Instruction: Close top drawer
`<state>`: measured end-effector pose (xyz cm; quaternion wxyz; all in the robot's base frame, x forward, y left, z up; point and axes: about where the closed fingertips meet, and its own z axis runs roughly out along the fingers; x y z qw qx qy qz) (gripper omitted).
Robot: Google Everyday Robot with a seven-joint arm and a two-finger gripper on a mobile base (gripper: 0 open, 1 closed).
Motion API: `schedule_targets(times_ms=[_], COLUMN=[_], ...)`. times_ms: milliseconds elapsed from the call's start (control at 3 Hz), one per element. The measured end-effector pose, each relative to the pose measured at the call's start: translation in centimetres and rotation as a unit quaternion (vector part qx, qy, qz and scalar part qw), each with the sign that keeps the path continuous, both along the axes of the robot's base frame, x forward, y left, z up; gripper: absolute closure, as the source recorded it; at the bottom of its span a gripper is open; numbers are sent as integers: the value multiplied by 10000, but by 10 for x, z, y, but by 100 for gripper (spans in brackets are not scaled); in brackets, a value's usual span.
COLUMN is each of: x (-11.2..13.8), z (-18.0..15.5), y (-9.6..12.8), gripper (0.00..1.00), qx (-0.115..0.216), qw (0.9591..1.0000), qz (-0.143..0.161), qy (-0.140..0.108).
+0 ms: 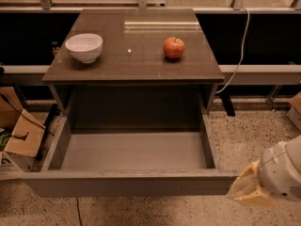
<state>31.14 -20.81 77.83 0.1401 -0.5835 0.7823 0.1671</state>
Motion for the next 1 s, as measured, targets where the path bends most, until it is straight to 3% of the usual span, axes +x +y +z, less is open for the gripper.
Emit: schedule_targets(times_ms=[333,667,1000], x=[-8,5,36], z=[-35,-73,-93], y=[20,45,53], gripper=[100,100,100], qx=[287,580,702], qw=[9994,9979,9969], qz=[-66,-185,-338], qy=[170,222,100])
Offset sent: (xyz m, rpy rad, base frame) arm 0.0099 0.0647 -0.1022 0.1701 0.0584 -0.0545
